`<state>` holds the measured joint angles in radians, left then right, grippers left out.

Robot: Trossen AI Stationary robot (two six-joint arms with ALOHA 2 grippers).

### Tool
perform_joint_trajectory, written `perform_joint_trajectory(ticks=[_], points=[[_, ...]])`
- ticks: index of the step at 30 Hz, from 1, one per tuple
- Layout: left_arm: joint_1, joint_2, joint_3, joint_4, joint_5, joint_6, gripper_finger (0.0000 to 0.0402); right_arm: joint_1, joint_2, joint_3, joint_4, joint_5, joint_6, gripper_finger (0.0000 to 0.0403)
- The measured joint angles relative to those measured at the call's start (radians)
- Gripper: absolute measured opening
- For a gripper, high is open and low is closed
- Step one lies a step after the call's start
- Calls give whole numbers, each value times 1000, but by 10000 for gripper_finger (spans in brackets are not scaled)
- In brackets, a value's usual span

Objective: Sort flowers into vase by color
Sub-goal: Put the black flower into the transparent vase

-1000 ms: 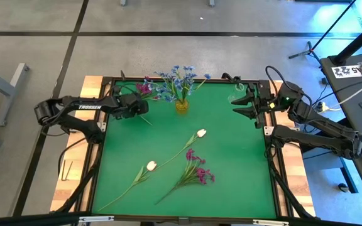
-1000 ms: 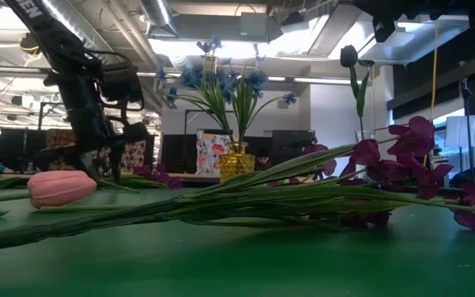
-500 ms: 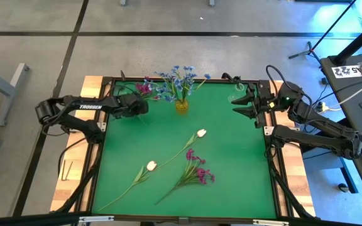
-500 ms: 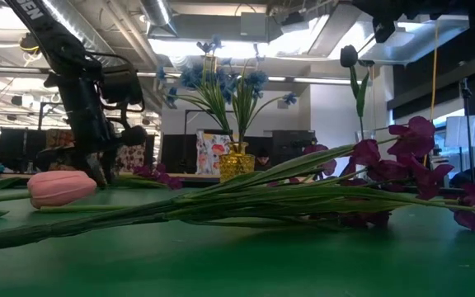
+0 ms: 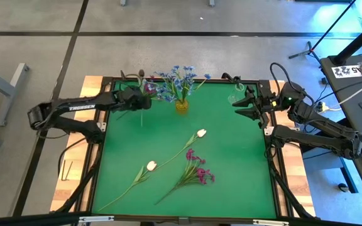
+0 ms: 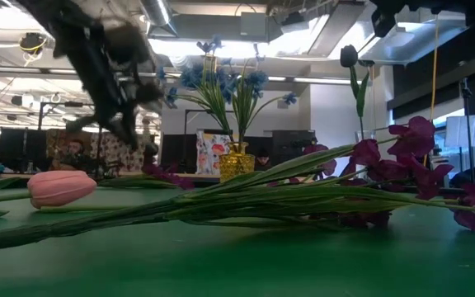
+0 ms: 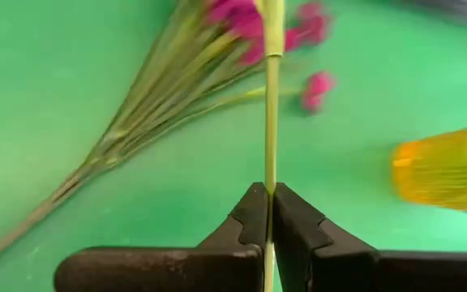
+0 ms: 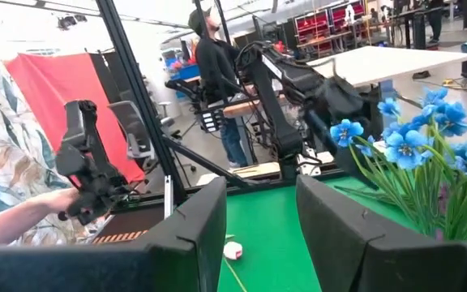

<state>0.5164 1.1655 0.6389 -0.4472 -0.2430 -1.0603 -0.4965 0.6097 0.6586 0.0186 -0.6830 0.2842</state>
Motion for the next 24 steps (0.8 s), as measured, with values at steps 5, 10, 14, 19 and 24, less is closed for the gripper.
perform_joint_trajectory(ticks=[5, 10, 14, 19, 24], points=[[-49, -77, 108, -103, -91, 24, 4, 0, 0, 0, 12, -2, 7, 149], [-99, -120, 233, -280, -234, 24, 4, 0, 2, 0, 15, -1, 7, 149], [-129, -149, 322, -308, -272, 59, 4, 0, 4, 0, 46, 0, 7, 149], [-174, -160, 423, -299, -358, 135, 3, 0, 3, 0, 74, 0, 17, 149], [-270, -161, 466, -32, -323, 307, 3, 0, 4, 0, 89, 1, 28, 149]])
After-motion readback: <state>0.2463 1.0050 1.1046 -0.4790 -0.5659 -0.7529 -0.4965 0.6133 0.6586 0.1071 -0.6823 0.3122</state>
